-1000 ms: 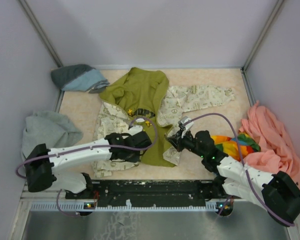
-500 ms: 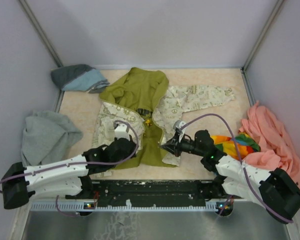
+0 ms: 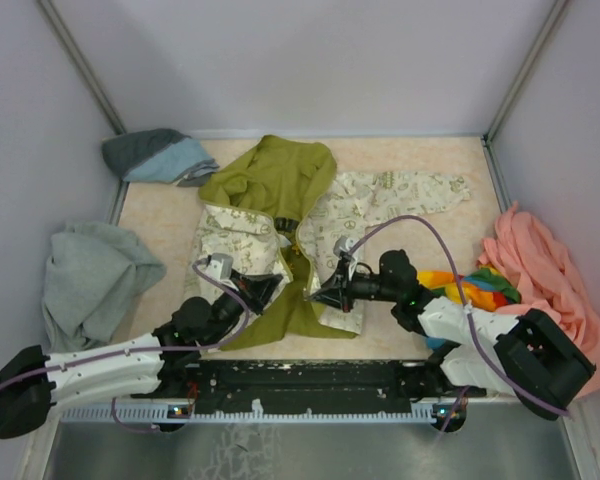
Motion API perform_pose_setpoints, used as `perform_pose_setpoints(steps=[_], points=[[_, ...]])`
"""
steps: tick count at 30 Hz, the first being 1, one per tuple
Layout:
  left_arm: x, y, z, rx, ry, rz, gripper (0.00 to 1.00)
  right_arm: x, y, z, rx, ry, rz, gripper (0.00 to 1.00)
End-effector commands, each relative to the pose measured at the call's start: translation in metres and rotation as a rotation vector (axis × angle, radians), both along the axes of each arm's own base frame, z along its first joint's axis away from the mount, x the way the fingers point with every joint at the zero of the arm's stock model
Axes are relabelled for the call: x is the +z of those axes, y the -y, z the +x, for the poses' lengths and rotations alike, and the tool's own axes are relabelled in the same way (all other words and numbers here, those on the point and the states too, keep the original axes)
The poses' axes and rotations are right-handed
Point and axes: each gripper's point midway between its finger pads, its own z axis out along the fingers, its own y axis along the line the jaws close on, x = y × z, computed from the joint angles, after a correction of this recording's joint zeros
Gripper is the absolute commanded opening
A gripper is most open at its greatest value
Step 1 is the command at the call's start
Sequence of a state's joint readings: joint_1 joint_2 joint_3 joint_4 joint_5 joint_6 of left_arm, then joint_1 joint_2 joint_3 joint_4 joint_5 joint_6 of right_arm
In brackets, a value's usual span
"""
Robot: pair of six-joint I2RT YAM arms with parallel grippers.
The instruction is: Zip up the jacket
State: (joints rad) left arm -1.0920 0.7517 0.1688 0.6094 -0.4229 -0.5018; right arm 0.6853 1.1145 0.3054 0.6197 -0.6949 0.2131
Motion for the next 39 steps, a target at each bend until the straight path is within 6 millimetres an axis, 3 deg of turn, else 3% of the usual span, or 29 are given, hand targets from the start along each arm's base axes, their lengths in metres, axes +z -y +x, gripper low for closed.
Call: perform_pose_setpoints(steps=[1, 20, 39], points=[[0.038, 0.006, -0.007, -0.065, 0.165, -0.105, 0.00, 0.037, -0.015, 0.008, 0.048, 0.064, 0.101, 0.00], [0.008, 0.022, 0.000, -0.120, 0.205, 0.223, 0.00, 0.028, -0.015, 0.016, -0.005, -0.040, 0.031, 0.00], [0.005, 0.024, -0.002, -0.146, 0.227, 0.260, 0.00, 0.024, -0.014, 0.016, -0.022, -0.092, 0.017, 0.00]])
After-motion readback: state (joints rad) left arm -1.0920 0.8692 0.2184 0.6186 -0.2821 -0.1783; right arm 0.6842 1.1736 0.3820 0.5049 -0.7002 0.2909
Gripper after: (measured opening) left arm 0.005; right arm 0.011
